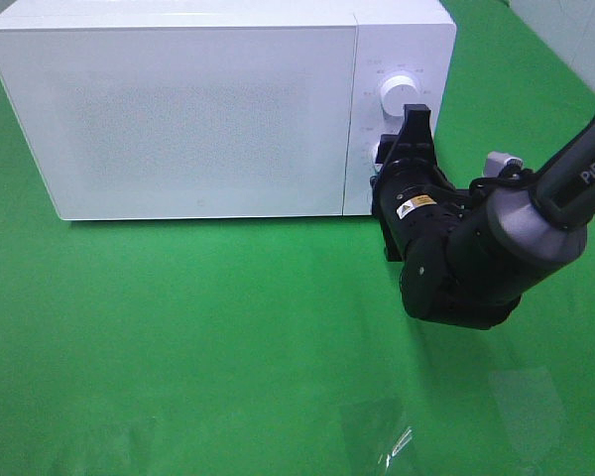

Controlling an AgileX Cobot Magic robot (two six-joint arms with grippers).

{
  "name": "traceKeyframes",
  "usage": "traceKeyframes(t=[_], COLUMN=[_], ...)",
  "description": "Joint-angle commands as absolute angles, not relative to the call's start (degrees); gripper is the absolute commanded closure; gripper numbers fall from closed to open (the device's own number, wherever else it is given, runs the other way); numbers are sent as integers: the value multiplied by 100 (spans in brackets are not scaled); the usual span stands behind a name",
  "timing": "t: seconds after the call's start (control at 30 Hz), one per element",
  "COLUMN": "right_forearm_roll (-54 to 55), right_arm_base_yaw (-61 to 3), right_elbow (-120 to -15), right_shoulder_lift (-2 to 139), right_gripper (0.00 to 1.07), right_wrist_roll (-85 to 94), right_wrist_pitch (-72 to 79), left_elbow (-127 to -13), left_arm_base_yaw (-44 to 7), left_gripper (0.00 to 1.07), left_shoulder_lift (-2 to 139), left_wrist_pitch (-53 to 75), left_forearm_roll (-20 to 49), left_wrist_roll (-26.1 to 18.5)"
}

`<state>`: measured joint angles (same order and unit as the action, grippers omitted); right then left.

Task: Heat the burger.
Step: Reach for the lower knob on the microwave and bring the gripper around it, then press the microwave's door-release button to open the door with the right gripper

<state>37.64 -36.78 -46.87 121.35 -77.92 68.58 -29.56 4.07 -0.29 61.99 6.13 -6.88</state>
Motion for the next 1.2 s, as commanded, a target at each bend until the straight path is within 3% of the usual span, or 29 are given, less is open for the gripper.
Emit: traceKeyframes(t=[0.03, 0.4, 0.7, 0.93, 1.2], right_forearm_roll=[2876, 3071, 3254, 3358, 3157], right_arm_base_yaw=[-3661, -3661, -3661, -3661, -3678], right_elbow=[-4927, -4927, -4893, -4847, -4841], right_shoulder_lift=[12066, 12066, 12066, 12055, 11757], right_gripper=[101, 88, 63, 57, 43], right_wrist_roll=[-7872, -7878, -7930, -7901, -7299], right_wrist_pitch=[8205, 8193, 8182, 8125, 7540], left_elbow=[-2962, -2962, -2962, -2962, -2962], left_arm_base_yaw=[430, 430, 430, 430, 430], left_gripper=[9, 9, 9, 9, 9], left_shoulder_lift=[-132, -132, -132, -132, -132], left_wrist_pitch=[6131, 6131, 6131, 6131, 6131], left_forearm_roll=[619, 619, 619, 619, 619], left_wrist_roll=[-642, -642, -642, -642, -642])
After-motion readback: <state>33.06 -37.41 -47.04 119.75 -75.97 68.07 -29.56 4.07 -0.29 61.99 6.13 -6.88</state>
